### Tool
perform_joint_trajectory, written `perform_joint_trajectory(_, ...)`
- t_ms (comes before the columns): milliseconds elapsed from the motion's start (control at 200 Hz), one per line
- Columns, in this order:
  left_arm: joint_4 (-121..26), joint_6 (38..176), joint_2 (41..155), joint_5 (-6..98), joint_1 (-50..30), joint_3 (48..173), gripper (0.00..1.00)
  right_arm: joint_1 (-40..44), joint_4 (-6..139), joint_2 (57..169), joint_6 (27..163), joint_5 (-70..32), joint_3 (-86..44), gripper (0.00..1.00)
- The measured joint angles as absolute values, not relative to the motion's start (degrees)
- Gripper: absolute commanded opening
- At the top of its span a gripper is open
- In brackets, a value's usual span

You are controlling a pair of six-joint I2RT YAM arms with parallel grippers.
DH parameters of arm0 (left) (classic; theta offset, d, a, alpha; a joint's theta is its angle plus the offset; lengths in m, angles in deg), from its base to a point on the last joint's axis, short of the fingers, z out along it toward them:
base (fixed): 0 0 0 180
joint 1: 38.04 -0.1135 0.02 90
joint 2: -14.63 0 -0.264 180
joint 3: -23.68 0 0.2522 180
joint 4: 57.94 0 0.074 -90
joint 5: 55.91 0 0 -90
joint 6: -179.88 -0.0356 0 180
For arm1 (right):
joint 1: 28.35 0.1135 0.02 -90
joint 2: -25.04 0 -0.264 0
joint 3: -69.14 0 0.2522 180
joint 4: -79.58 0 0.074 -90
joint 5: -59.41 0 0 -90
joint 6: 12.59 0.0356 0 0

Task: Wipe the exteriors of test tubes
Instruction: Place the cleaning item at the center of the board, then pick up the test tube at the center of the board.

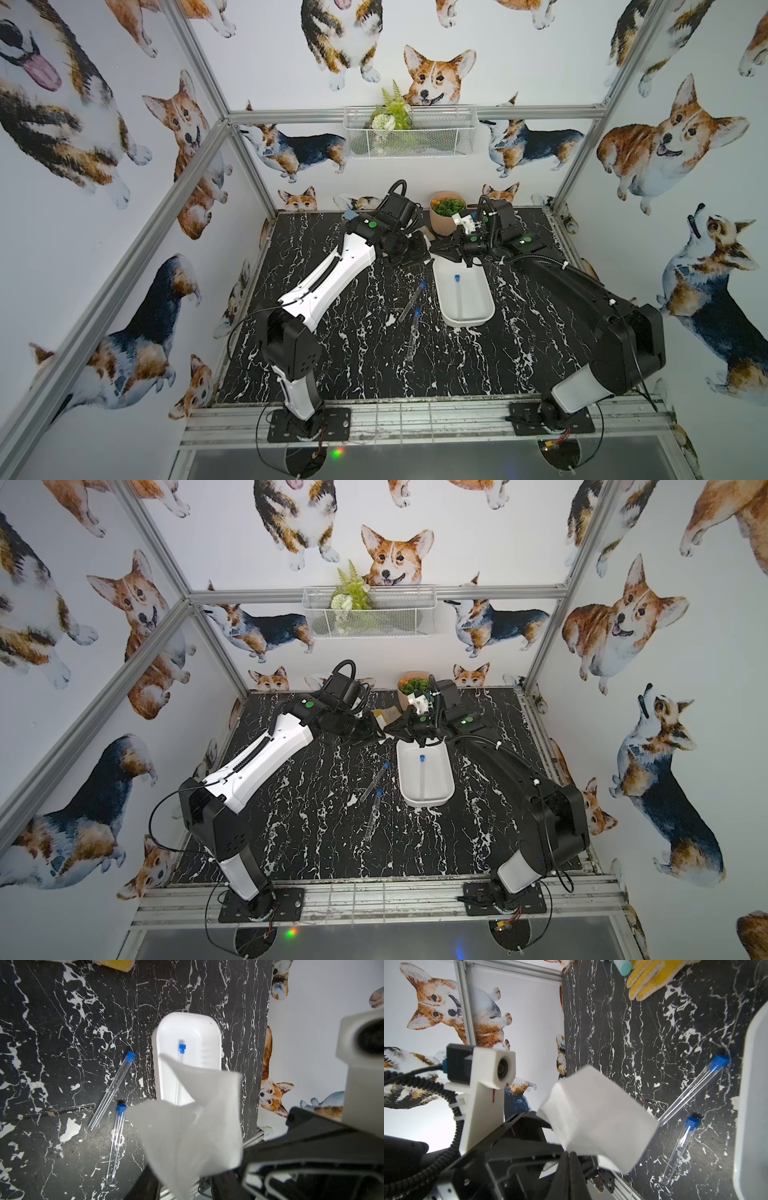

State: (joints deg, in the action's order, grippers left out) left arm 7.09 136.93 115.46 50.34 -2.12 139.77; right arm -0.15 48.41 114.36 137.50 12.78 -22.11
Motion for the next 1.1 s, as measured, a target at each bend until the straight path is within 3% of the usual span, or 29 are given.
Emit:
perform_joint_trajectory(30,6.37,137.23,115.14,50.16,-2.32,139.14,0.0,0.2,48.54,114.29,137.63,12.96,-21.81,0.0)
perform_joint_trajectory(275,1.36,140.47,112.69,48.74,-3.63,134.61,0.0,0.57,48.52,113.7,138.09,14.29,-19.99,0.0)
perform_joint_trajectory(395,1.19,141.08,111.31,48.0,-5.16,132.88,0.0,0.03,47.84,112.81,137.68,14.86,-19.01,0.24)
perform_joint_trajectory(486,1.69,141.01,110.5,47.17,-6.12,132.34,0.0,-0.72,45.42,112.2,136.32,14.58,-18.99,0.31)
perform_joint_trajectory(596,4.33,139.2,108.84,44.79,-7.08,131.84,0.23,-0.63,37.35,112.59,130.95,12.37,-22.94,0.4)
perform_joint_trajectory(811,10.34,129.36,107.27,39.5,-5.13,128.71,0.37,2.48,22.12,119.52,119.8,6.77,-31.25,0.47)
perform_joint_trajectory(936,11.92,123.4,107.31,37.07,-2.66,123.99,0.69,2.34,17.72,121.09,117.88,4.39,-31.97,0.48)
perform_joint_trajectory(981,11.83,121.28,107.51,36.02,-1.62,122.48,0.74,2.39,16.89,121.11,117.64,3.76,-31.86,0.48)
perform_joint_trajectory(1101,10.3,117.56,109.8,34.36,1.34,119.49,0.74,2.41,15.21,120.78,116.59,2.51,-31.05,0.49)
